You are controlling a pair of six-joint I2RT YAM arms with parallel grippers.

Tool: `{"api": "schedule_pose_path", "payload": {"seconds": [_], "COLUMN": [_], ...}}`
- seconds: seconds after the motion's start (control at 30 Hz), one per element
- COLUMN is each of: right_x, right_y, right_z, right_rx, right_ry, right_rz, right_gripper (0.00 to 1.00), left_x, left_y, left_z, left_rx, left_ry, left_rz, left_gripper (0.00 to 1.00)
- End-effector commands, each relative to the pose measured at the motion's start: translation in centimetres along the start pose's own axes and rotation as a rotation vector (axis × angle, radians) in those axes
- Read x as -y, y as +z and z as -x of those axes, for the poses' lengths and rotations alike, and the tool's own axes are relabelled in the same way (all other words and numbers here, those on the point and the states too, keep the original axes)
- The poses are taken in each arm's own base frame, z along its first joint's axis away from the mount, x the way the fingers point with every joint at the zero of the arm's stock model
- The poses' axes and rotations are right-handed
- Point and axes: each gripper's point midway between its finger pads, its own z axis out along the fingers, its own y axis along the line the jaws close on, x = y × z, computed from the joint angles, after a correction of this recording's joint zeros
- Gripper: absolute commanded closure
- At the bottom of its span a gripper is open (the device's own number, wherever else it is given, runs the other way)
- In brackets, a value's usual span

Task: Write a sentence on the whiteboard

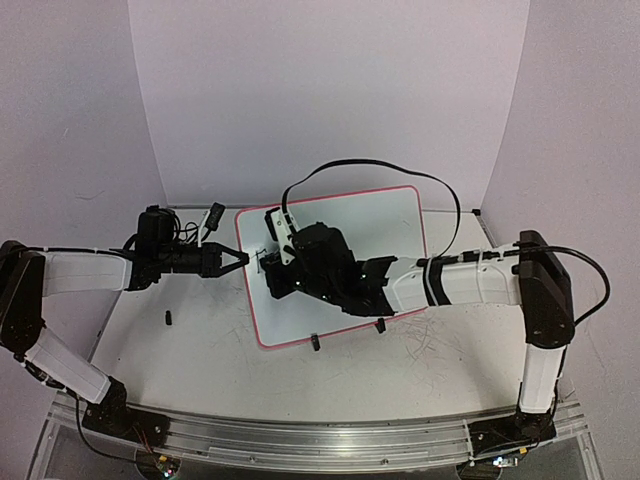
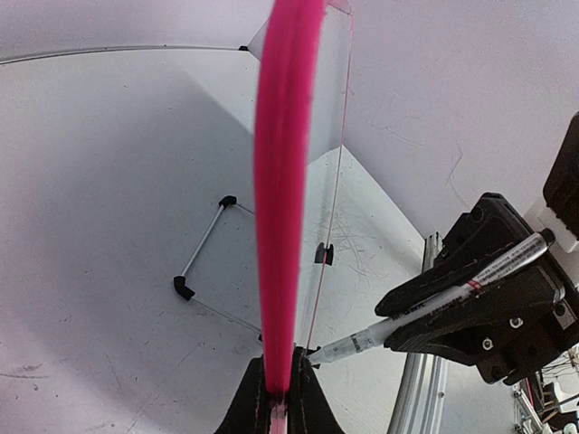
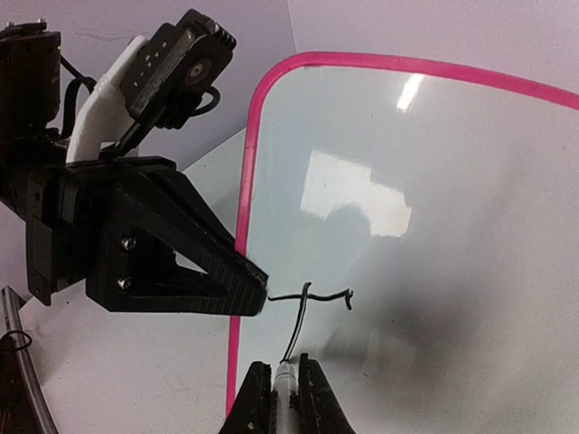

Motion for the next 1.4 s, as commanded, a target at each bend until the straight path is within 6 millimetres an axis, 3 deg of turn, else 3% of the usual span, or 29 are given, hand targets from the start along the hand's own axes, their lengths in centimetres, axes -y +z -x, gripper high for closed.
{"api": "schedule_pose_path", "payload": {"seconds": [0.0, 0.27, 0.4, 0.5, 0.63, 1.07, 1.37], "right_x": [0.8, 0.6, -0.3, 0.4, 1.9, 1.2, 1.5], "right_y": [-0.9, -1.1, -3.2, -4.7, -4.3, -2.1, -1.6], "right_z": [0.4, 0.4, 3.6, 5.4, 4.5, 3.7, 3.5], "right_rx": [0.005, 0.005, 0.072, 0.118, 0.102, 0.079, 0.076], "right_ry": [0.019, 0.026, 0.042, 0.054, 0.084, 0.062, 0.059], "right_rz": [-0.025, -0.016, 0.038, 0.046, 0.057, 0.072, 0.052], "right_gripper": [1.0, 1.0, 1.0, 1.0, 1.0, 1.0, 1.0], "left_x": [-0.2, -0.2, -0.3, -0.3, -0.3, -0.5, -0.5], "left_y": [-0.3, -0.3, -0.3, -0.3, -0.3, -0.3, -0.2], "left_z": [1.5, 1.5, 1.5, 1.4, 1.5, 1.4, 1.4], "left_rx": [0.034, 0.034, 0.033, 0.032, 0.032, 0.027, 0.024], "left_ry": [0.033, 0.034, 0.031, 0.03, 0.032, 0.029, 0.029], "left_rz": [0.024, 0.024, 0.028, 0.03, 0.029, 0.033, 0.031], "left_gripper": [1.0, 1.0, 1.0, 1.0, 1.0, 1.0, 1.0]}}
